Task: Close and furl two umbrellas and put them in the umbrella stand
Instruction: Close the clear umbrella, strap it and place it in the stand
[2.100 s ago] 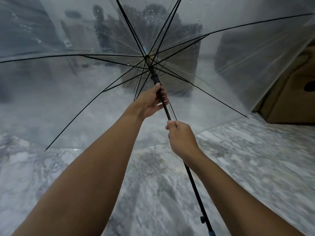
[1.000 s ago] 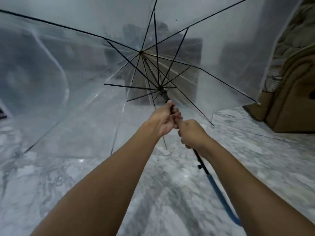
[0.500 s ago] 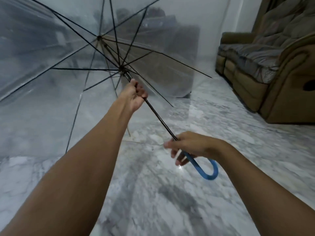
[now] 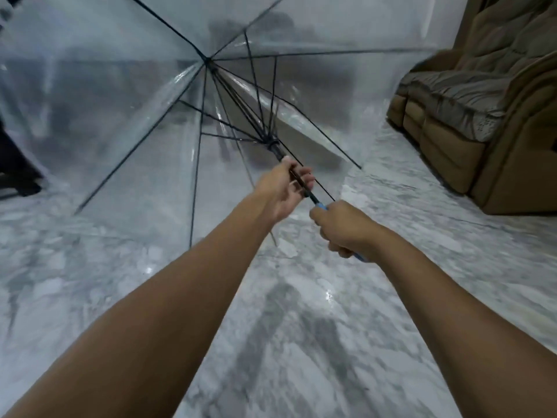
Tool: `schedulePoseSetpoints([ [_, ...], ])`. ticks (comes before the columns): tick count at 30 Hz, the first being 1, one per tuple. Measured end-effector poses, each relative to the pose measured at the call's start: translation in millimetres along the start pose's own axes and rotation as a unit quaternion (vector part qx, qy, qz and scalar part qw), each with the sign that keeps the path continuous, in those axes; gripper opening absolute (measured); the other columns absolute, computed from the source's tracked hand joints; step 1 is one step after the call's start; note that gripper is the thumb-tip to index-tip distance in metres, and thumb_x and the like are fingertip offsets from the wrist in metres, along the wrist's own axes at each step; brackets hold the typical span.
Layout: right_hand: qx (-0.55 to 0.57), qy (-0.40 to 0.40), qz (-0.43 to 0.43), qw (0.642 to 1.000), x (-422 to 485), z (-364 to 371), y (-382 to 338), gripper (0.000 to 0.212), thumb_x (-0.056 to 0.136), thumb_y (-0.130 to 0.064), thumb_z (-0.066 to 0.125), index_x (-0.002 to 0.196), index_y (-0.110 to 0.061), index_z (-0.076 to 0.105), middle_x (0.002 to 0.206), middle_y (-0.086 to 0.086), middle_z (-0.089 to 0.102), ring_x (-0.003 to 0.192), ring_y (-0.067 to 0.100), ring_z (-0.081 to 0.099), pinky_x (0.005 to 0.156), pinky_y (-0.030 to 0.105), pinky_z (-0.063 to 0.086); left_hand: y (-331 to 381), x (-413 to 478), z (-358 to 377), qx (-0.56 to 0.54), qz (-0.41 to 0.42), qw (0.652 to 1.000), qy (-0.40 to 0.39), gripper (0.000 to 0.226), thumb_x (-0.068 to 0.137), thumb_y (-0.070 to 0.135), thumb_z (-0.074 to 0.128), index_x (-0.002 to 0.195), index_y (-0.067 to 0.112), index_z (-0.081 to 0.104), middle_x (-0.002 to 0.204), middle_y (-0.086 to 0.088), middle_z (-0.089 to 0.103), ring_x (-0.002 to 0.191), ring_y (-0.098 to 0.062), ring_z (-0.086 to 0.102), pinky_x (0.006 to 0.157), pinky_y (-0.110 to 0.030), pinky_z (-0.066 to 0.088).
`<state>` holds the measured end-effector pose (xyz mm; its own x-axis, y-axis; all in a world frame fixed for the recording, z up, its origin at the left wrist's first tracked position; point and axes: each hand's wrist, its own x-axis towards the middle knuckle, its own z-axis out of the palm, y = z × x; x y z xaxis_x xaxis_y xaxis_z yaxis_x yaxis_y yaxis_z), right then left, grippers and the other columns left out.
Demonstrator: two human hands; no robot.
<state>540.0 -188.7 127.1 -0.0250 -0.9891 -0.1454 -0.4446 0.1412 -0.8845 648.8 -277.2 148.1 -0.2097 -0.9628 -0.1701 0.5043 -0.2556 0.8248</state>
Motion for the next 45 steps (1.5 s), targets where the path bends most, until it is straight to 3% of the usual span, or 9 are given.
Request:
schedulePoseSetpoints([
  [6,0.152,0.019,0.013,0.988,3.3,16.7,7.7,0.036,0.103,-0.041,0.043,0.073,-0.021,0.037,0.051,-0.002,0.028,0.037,0.011,0.022,0.039,0.018,0.018,-19.4,-3.5,17.0,0.014,-0.01,0.999,-0.031,0.022,0.106,0.015,0.037,0.097,0.001,0.051,0.091,-0.016,0.058,0.084,-0.024,0.061,0.077,-0.035,0.054],
  [9,0.191,0.019,0.017,0.981,0.6,22.7,9.0,0.034,0.103,-0.042,0.043,0.078,-0.019,0.039,0.055,-0.001,0.027,0.038,0.01,0.021,0.04,0.021,0.017,-20.3,-2.6,17.5,0.024,0.002,0.999,-0.041,0.021,0.105,0.011,0.038,0.091,0.0,0.05,0.089,-0.018,0.062,0.066,-0.017,0.071,0.069,-0.029,0.059],
  [11,0.199,0.013,0.011,0.98,-0.7,21.0,10.3,0.033,0.104,-0.037,0.042,0.076,-0.02,0.035,0.055,-0.001,0.026,0.038,0.01,0.019,0.04,0.021,0.016,-18.4,-3.5,18.3,0.039,0.002,0.998,-0.043,0.023,0.105,0.011,0.038,0.087,0.002,0.049,0.083,-0.017,0.062,0.054,-0.013,0.069,0.071,-0.03,0.058],
  [15,0.195,0.002,0.007,0.981,-3.6,15.2,10.9,0.03,0.102,-0.029,0.042,0.074,-0.02,0.034,0.053,-0.002,0.027,0.037,0.01,0.019,0.04,0.02,0.018,-9.6,-6.2,13.3,0.061,-0.002,0.996,-0.062,0.02,0.106,0.012,0.036,0.091,0.005,0.049,0.08,-0.013,0.061,0.073,-0.02,0.064,0.087,-0.041,0.052],
  [28,0.268,-0.032,0.023,0.962,-1.2,17.7,16.3,0.032,0.104,-0.043,0.043,0.084,-0.018,0.044,0.058,-0.006,0.03,0.045,0.01,0.019,0.041,0.022,0.016,2.8,-2.1,0.7,0.086,0.006,0.995,-0.052,0.012,0.103,0.009,0.038,0.102,0.006,0.05,0.093,-0.012,0.067,0.084,-0.023,0.067,0.089,-0.041,0.053],
  [33,0.259,-0.04,0.03,0.964,-4.4,16.4,16.0,0.03,0.104,-0.043,0.044,0.086,-0.018,0.044,0.061,-0.004,0.03,0.046,0.01,0.02,0.045,0.024,0.016,7.8,5.7,-2.4,0.054,0.025,0.998,-0.007,0.042,0.105,0.041,0.03,0.088,0.01,0.054,0.082,-0.01,0.068,0.078,-0.026,0.067,0.093,-0.045,0.05],
  [38,0.277,-0.055,0.025,0.959,-4.0,17.9,11.1,0.03,0.104,-0.042,0.044,0.086,-0.018,0.045,0.061,-0.004,0.027,0.046,0.01,0.019,0.04,0.021,0.017,13.1,9.2,-2.5,0.06,0.042,0.997,-0.027,0.036,0.104,0.039,0.034,0.088,0.013,0.053,0.056,-0.002,0.065,0.082,-0.022,0.069,0.097,-0.049,0.047],
  [42,0.285,-0.063,0.025,0.956,-3.3,20.3,11.8,0.031,0.104,-0.043,0.045,0.087,-0.017,0.045,0.061,-0.004,0.027,0.045,0.009,0.019,0.04,0.021,0.017,17.9,10.7,-14.3,0.062,0.039,0.995,-0.068,0.024,0.103,0.035,0.041,0.101,0.017,0.057,0.067,-0.001,0.066,0.091,-0.021,0.071,0.103,-0.056,0.043],
  [45,0.266,-0.066,0.018,0.962,-3.6,14.4,12.4,0.03,0.103,-0.044,0.045,0.087,-0.018,0.044,0.063,-0.003,0.025,0.048,0.01,0.018,0.041,0.022,0.016,19.9,10.1,-18.5,0.063,0.032,0.994,-0.085,0.023,0.103,0.033,0.043,0.091,0.019,0.056,0.079,-0.001,0.07,0.103,-0.019,0.069,0.102,-0.054,0.04],
])
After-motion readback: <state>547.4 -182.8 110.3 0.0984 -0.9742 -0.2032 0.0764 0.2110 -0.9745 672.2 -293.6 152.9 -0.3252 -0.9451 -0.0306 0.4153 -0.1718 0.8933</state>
